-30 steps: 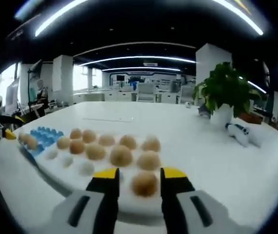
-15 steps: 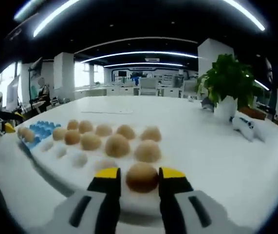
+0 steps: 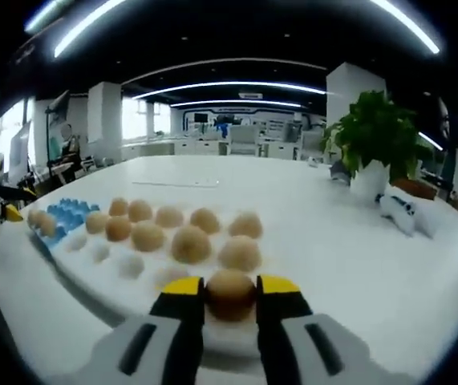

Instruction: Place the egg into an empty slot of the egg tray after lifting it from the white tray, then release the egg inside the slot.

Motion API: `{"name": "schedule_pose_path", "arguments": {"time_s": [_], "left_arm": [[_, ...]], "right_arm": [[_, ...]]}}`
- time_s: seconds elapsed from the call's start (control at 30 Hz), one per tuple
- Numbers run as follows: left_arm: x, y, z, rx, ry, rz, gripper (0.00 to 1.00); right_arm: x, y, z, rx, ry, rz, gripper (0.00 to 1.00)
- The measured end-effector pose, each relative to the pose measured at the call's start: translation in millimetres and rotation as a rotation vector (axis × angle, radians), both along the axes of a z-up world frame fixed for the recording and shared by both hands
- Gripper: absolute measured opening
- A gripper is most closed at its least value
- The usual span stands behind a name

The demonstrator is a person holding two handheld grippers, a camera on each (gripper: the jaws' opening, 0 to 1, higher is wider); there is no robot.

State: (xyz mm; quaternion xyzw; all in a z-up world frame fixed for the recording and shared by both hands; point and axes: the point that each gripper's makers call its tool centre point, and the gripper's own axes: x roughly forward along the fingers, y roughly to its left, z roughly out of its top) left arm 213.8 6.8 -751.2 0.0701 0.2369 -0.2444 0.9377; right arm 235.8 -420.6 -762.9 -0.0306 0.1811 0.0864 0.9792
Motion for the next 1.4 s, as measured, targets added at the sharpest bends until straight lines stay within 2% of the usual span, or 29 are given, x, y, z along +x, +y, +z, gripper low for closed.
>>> {"name": "schedule_pose_path", "arguments": {"time_s": [0.1,0.23,0.4,0.53,0.57,0.73,0.87,1.03,1.17,1.4], "left_arm": [[1.0,2.8,-0.4,-0.004,0.002,0.006,0.85],[1.8,3.4,0.3,-0.009,0.002,0.006,0.85],[2.5,2.1,-0.1,-0.002,0.0,-0.006,0.84],[3.6,-1.3,0.7,-0.005,-0.008,-0.013,0.82],[3.7,-1.6,1.0,-0.006,-0.009,-0.014,0.82],[4.3,0.4,2.9,0.004,-0.019,-0.004,0.81],[4.4,2.7,5.0,0.001,-0.022,0.003,0.8],[5.0,3.6,3.5,-0.003,-0.016,0.008,0.8],[7.2,4.4,6.2,0.003,-0.037,0.015,0.8],[7.1,4.5,5.1,0.002,-0.026,0.01,0.78]], "right_arm": [[-0.9,7.2,13.3,0.018,-0.024,0.011,0.24],[0.4,33.8,31.3,0.051,-0.055,0.065,0.24],[4.6,61.0,38.5,0.091,-0.066,0.144,0.24],[7.9,99.4,44.4,0.123,-0.07,0.232,0.24],[7.8,102.8,44.4,0.132,-0.067,0.241,0.24],[7.8,150.0,42.2,0.169,-0.047,0.361,0.24],[4.9,173.5,41.1,0.196,-0.034,0.422,0.24],[-1.8,210.0,36.5,0.194,-0.016,0.525,0.24],[-5.7,230.5,33.6,0.196,-0.009,0.584,0.24],[-6.2,258.1,29.1,0.188,-0.004,0.651,0.24]]}}
